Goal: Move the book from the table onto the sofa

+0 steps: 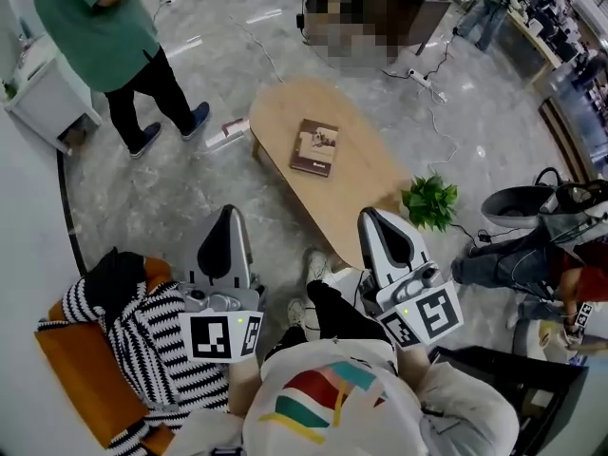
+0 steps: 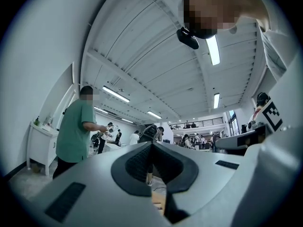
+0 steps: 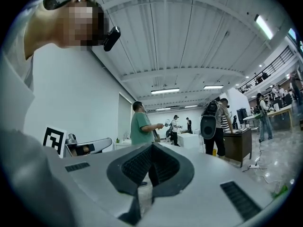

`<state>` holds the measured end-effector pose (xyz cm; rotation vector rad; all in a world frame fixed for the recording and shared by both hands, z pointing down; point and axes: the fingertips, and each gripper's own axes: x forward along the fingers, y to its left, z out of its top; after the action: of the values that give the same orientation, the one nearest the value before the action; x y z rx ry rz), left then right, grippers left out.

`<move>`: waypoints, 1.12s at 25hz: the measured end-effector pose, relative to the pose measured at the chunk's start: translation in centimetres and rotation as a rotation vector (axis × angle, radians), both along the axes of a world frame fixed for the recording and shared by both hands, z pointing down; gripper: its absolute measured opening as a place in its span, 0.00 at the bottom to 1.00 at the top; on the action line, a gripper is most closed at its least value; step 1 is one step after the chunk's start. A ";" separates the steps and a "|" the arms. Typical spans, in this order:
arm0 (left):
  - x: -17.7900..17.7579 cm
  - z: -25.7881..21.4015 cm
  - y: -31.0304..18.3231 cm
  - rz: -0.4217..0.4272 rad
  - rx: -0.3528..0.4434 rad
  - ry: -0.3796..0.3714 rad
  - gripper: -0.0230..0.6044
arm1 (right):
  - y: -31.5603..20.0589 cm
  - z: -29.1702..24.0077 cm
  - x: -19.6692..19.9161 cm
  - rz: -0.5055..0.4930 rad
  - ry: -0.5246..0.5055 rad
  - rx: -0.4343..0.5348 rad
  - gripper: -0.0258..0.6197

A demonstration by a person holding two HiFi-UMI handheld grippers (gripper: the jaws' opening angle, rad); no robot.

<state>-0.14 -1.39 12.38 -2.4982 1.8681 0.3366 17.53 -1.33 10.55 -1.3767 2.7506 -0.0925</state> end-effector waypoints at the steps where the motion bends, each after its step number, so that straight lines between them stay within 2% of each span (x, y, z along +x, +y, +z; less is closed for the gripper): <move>1: -0.3 0.2 -0.6 -0.008 -0.007 -0.002 0.05 | -0.8 0.3 -0.5 -0.012 -0.002 -0.004 0.05; 7: -1.5 0.5 -5.1 -0.063 -0.029 -0.040 0.05 | -7.9 1.7 -1.7 -0.059 -0.039 -0.025 0.05; 13: -2.0 -1.6 -13.5 -0.109 0.018 -0.088 0.05 | -17.6 1.6 -0.5 -0.060 -0.095 -0.008 0.05; 17: -0.8 -3.8 -19.8 -0.118 0.088 -0.138 0.05 | -23.6 1.0 1.7 -0.050 -0.105 0.029 0.05; 21: 0.7 -4.2 -24.4 -0.063 0.074 -0.172 0.05 | -27.4 1.7 3.3 -0.005 -0.092 0.017 0.05; 25: 1.7 -1.5 -29.0 0.000 0.058 -0.159 0.05 | -30.6 3.0 4.0 0.038 -0.070 0.019 0.05; 28: 2.4 0.8 -32.8 0.046 0.026 -0.154 0.05 | -33.2 4.4 3.9 0.062 -0.047 -0.016 0.05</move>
<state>2.28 -34.20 13.19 -2.4743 1.7405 0.1620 21.47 -34.55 15.00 -1.4423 2.6723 -0.1419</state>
